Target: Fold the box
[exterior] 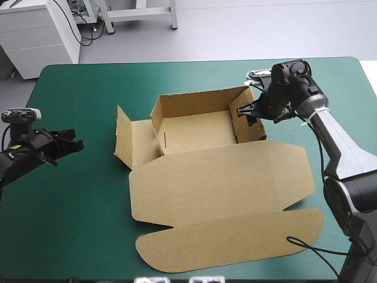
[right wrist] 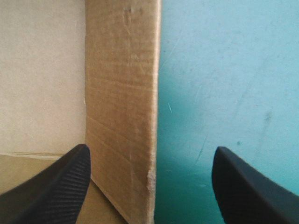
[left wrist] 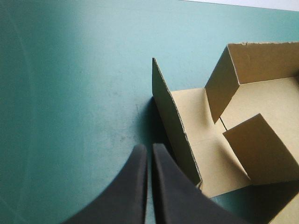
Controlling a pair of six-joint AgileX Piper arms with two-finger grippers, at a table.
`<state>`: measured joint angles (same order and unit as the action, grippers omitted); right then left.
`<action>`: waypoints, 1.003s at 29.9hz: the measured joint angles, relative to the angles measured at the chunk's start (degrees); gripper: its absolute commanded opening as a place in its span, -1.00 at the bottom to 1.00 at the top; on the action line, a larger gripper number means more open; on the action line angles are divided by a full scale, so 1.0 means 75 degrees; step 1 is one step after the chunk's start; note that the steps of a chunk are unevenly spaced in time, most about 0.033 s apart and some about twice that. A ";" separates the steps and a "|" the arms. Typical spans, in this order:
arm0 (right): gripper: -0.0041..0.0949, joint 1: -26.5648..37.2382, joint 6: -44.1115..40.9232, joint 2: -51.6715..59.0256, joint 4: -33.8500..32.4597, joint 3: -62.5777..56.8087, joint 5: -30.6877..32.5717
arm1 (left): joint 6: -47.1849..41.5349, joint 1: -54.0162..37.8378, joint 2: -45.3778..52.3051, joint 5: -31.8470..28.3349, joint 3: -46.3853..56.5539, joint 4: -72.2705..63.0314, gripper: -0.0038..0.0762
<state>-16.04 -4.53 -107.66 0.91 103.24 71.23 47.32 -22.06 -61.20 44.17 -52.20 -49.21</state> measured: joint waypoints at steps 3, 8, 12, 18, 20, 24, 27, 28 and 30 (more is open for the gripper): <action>0.45 0.0000 0.0102 -0.0095 -0.0008 -0.0069 -0.0006 | 0.0000 0.0000 0.0000 0.0006 0.0000 0.0000 -0.89; 0.39 0.0000 0.0410 -0.0408 0.0033 -0.0091 -0.0030 | 0.0000 0.0000 0.0000 0.0006 0.0000 0.0000 -0.88; 0.04 0.0000 0.0512 -0.0714 0.0094 -0.0091 -0.0036 | 0.0000 0.0000 0.0000 0.0006 0.0000 0.0000 -0.88; -0.97 0.0000 0.0543 -0.0923 0.0217 -0.0091 -0.0055 | 0.0000 0.0000 0.0000 0.0006 0.0000 0.0000 -0.88; -0.94 0.0000 0.0604 -0.0922 0.0215 -0.0080 -0.0055 | 0.0000 0.0000 0.0000 0.0006 0.0000 0.0000 -0.88; -0.96 0.0000 0.0604 -0.0922 0.0190 0.0164 -0.0048 | 0.0000 0.0000 0.0000 0.0006 0.0000 0.0000 -0.88; -0.96 0.0000 0.0604 -0.0882 0.0190 0.0379 -0.0040 | 0.0000 0.0000 0.0000 0.0014 0.0000 0.0000 -0.88; -0.96 0.0000 0.0604 -0.0810 0.0190 0.0412 -0.0040 | 0.0000 0.0000 0.0000 0.0014 0.0000 0.0000 -0.88; -0.96 0.0000 0.0673 -0.0591 0.0180 0.0439 -0.0033 | 0.0000 0.0000 0.0000 0.0012 0.0000 0.0000 -0.88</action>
<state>-16.04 0.52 -112.09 2.26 106.54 70.99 47.32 -22.06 -61.20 44.26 -52.20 -49.21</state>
